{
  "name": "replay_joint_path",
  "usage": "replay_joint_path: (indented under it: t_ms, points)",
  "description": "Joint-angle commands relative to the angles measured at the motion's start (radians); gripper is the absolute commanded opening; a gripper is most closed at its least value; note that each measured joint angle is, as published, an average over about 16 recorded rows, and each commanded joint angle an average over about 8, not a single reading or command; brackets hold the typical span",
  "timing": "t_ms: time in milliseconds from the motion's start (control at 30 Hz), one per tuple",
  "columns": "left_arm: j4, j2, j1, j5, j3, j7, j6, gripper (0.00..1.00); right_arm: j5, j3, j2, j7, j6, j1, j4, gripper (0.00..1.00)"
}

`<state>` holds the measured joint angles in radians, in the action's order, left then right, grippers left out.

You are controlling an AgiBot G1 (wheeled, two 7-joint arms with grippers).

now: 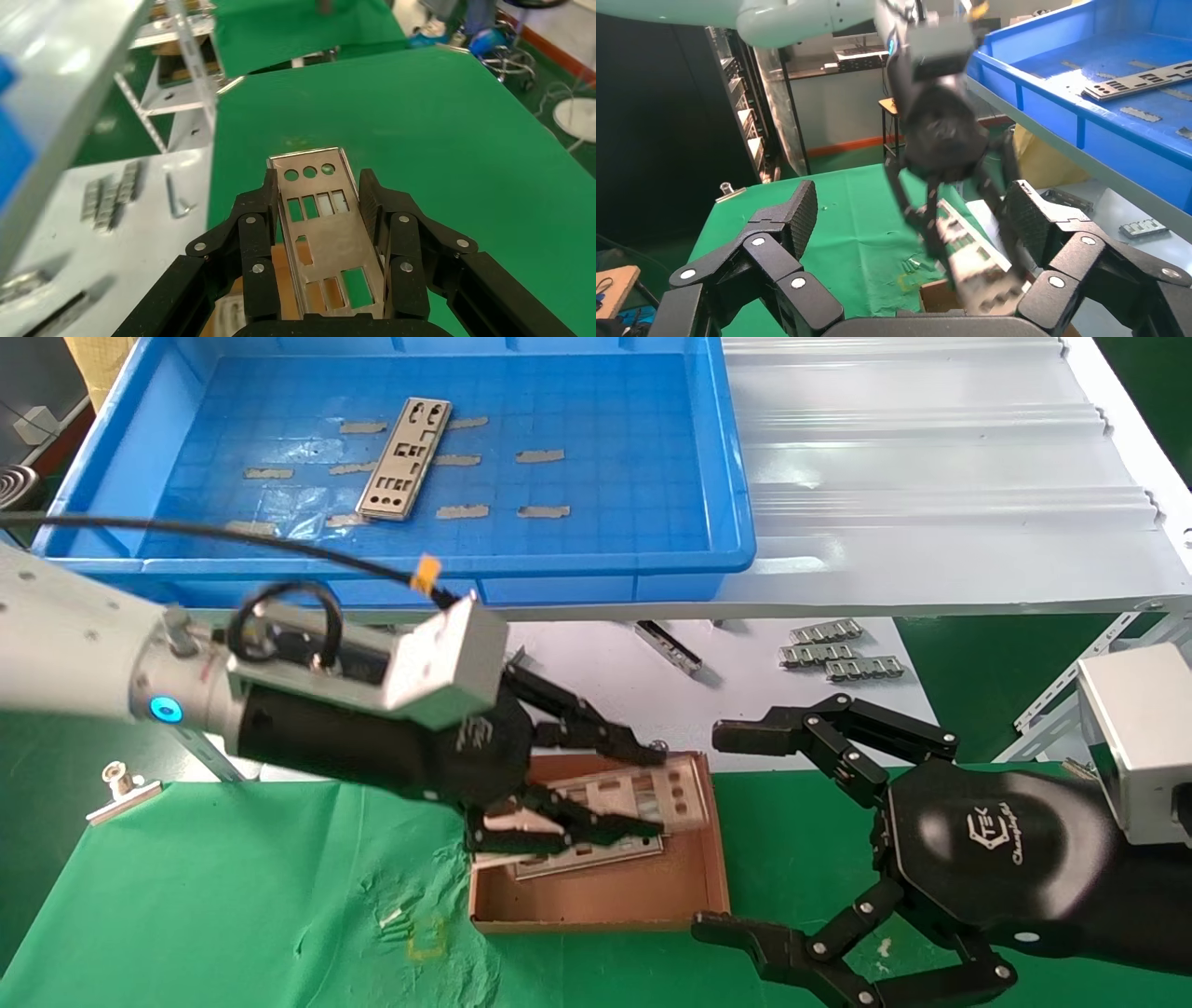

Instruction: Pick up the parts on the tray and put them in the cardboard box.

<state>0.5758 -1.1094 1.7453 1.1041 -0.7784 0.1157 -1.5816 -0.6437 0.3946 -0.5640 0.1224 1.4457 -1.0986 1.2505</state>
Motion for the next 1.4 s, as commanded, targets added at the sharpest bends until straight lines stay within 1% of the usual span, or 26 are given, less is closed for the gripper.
replay_joint_path:
  t_ms: [33, 200, 333, 500, 667, 700, 767, 800, 933, 967, 1033, 1067, 1400]
  points:
    - [0.042, 0.008, -0.031, -0.02, -0.046, 0.025, 0.004, 0.0, 0.0, 0.0, 0.0, 0.0, 0.0, 0.0, 0.0, 1.0]
    - [-0.034, -0.041, -0.069, 0.033, -0.092, 0.172, 0.063, 0.0, 0.0, 0.0, 0.0, 0.0, 0.0, 0.0, 0.0, 1.0]
    - [-0.118, -0.093, -0.102, 0.071, -0.112, 0.267, 0.111, 0.0, 0.0, 0.0, 0.0, 0.0, 0.0, 0.0, 0.0, 1.0]
    - [-0.225, -0.154, -0.129, 0.101, -0.126, 0.356, 0.167, 0.0, 0.0, 0.0, 0.0, 0.0, 0.0, 0.0, 0.0, 1.0]
    - [-0.314, -0.205, -0.135, 0.112, -0.128, 0.433, 0.237, 0.0, 0.0, 0.0, 0.0, 0.0, 0.0, 0.0, 0.0, 1.0]
    - [-0.329, -0.213, -0.135, 0.112, -0.127, 0.446, 0.252, 0.02, 0.0, 0.0, 0.0, 0.0, 0.0, 0.0, 0.0, 1.0]
    - [-0.353, -0.226, -0.134, 0.111, -0.125, 0.469, 0.282, 0.13, 0.0, 0.0, 0.0, 0.0, 0.0, 0.0, 0.0, 1.0]
    - [-0.362, -0.231, -0.134, 0.11, -0.124, 0.478, 0.296, 0.22, 0.0, 0.0, 0.0, 0.0, 0.0, 0.0, 0.0, 1.0]
    - [-0.381, -0.243, -0.138, 0.103, -0.124, 0.495, 0.34, 0.72, 0.0, 0.0, 0.0, 0.0, 0.0, 0.0, 0.0, 1.0]
    - [-0.382, -0.244, -0.139, 0.101, -0.125, 0.494, 0.348, 0.83, 0.0, 0.0, 0.0, 0.0, 0.0, 0.0, 0.0, 1.0]
    - [-0.379, -0.246, -0.141, 0.098, -0.128, 0.492, 0.361, 0.97, 0.0, 0.0, 0.0, 0.0, 0.0, 0.0, 0.0, 1.0]
    - [-0.377, -0.246, -0.142, 0.096, -0.13, 0.491, 0.366, 1.0, 0.0, 0.0, 0.0, 0.0, 0.0, 0.0, 0.0, 1.0]
    - [-0.343, -0.246, -0.148, 0.076, -0.147, 0.514, 0.389, 1.0, 0.0, 0.0, 0.0, 0.0, 0.0, 0.0, 0.0, 1.0]
